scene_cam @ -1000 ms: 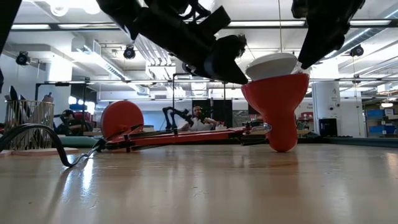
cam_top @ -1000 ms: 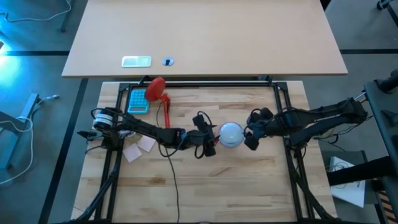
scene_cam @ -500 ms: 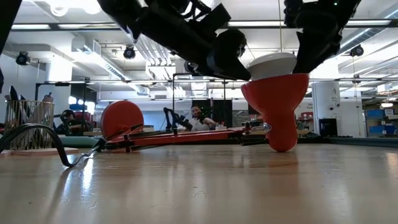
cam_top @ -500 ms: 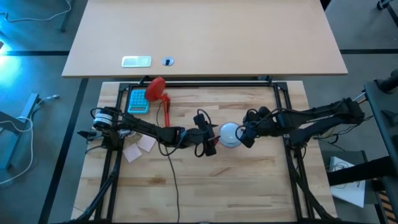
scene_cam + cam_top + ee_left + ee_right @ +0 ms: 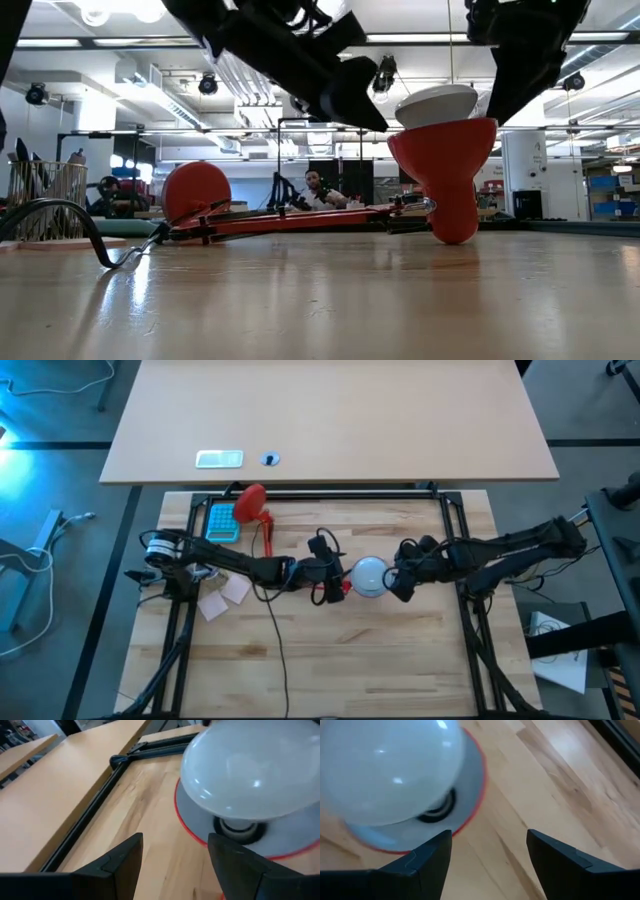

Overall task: Screw lightbulb
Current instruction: Insert the light bulb into the lamp

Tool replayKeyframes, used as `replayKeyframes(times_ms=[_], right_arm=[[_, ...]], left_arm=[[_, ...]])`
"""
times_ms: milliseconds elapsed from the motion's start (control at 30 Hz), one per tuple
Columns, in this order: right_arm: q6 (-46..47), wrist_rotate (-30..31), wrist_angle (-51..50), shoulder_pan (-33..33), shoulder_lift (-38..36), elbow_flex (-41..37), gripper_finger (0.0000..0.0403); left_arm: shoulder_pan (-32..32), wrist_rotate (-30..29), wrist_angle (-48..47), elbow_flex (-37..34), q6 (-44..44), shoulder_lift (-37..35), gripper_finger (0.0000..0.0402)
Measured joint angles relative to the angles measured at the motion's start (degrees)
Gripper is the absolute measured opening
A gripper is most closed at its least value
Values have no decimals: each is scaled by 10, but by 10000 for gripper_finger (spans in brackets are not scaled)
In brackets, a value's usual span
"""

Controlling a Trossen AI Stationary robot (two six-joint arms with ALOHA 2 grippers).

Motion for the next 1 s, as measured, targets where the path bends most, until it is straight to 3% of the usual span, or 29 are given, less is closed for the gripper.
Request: replayKeyframes(times_ms=[333,567,733,1000], right_arm=[[-61,1,-31,-56,-23,20,255],[-175,-7,-74,-58,-52,38,246],[-252,-49,-77,-74,-54,36,233],[-334,-51,-77,-125,-44,35,208]], left_arm=[[-17,76,-23,0,-12,-25,215],[-19,211,-46,-1,-26,-42,215],[-18,190,-67,-2,-31,-48,215],[-25,179,-65,-10,-88,-48,215]])
